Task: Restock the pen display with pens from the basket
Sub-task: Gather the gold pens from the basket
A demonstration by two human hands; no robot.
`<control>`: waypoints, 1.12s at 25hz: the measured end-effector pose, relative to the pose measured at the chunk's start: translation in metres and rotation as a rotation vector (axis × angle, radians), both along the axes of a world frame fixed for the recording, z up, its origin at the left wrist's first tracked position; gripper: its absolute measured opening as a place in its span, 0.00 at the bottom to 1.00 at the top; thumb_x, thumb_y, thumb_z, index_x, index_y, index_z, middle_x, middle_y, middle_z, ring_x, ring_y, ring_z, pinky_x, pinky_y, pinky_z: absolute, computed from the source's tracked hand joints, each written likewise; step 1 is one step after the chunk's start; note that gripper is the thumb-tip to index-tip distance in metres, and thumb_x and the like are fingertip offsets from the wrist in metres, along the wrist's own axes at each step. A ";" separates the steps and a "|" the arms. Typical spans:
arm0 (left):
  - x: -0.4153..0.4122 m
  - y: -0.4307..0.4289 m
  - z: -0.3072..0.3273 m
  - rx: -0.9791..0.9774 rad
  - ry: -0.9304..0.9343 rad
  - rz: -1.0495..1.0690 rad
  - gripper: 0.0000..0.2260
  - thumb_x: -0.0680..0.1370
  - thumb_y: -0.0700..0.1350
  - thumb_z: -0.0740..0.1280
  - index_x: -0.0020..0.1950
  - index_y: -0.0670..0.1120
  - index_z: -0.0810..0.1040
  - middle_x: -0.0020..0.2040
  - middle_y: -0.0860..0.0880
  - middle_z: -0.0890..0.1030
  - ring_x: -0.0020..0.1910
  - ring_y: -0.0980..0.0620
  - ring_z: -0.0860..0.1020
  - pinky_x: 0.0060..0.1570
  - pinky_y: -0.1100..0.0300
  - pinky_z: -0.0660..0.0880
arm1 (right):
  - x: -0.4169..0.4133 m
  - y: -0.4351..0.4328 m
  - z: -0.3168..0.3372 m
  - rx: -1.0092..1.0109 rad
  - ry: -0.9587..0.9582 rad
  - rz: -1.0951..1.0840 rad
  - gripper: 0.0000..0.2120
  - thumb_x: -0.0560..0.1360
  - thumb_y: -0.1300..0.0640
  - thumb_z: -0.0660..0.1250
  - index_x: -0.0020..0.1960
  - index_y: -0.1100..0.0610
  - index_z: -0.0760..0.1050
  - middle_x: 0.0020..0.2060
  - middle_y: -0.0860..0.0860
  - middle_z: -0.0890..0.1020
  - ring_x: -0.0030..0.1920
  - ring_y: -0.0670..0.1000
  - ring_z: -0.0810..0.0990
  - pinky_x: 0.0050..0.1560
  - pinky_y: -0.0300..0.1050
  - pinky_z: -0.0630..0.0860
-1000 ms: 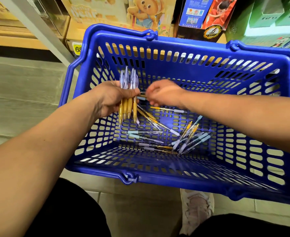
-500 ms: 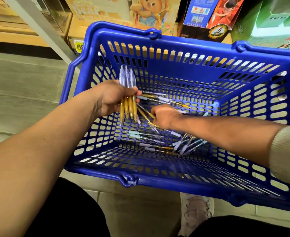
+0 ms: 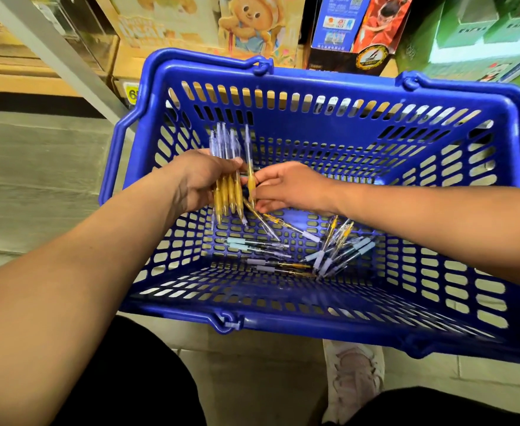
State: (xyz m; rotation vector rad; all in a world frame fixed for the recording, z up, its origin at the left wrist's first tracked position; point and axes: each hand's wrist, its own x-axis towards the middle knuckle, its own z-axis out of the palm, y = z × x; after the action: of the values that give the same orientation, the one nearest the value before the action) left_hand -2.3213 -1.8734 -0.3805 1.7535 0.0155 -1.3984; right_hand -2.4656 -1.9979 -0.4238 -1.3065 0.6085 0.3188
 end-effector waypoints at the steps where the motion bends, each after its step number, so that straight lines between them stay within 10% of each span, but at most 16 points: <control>1: -0.001 -0.001 0.000 0.000 0.003 0.018 0.09 0.81 0.41 0.68 0.60 0.39 0.80 0.44 0.44 0.84 0.40 0.49 0.85 0.36 0.53 0.83 | 0.000 0.003 0.003 0.006 -0.004 -0.007 0.10 0.78 0.65 0.70 0.58 0.61 0.80 0.43 0.49 0.88 0.44 0.50 0.87 0.47 0.40 0.83; 18: -0.006 0.000 0.014 -0.036 0.126 0.013 0.07 0.83 0.40 0.64 0.48 0.41 0.81 0.41 0.45 0.83 0.40 0.49 0.84 0.39 0.51 0.85 | -0.002 0.007 0.008 0.008 -0.005 0.008 0.07 0.81 0.61 0.67 0.54 0.60 0.82 0.45 0.54 0.86 0.43 0.48 0.84 0.46 0.38 0.81; 24: 0.004 0.003 0.017 -0.010 0.072 -0.001 0.04 0.82 0.40 0.63 0.52 0.42 0.77 0.38 0.47 0.80 0.35 0.51 0.80 0.46 0.48 0.83 | -0.004 -0.002 -0.034 -0.934 0.419 0.705 0.12 0.80 0.58 0.63 0.61 0.60 0.79 0.59 0.57 0.82 0.57 0.56 0.82 0.58 0.51 0.81; 28: 0.009 0.003 0.019 -0.045 0.097 0.019 0.07 0.80 0.41 0.63 0.42 0.45 0.74 0.33 0.49 0.75 0.31 0.52 0.76 0.35 0.57 0.80 | -0.021 0.018 -0.056 -1.085 0.359 0.847 0.09 0.79 0.63 0.67 0.58 0.58 0.73 0.52 0.53 0.77 0.45 0.52 0.79 0.38 0.46 0.80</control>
State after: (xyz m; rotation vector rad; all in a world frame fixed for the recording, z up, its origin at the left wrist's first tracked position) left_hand -2.3126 -1.8707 -0.3614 1.6435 0.0524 -1.4581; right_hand -2.4868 -1.9798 -0.4802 -2.5780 0.4933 1.0210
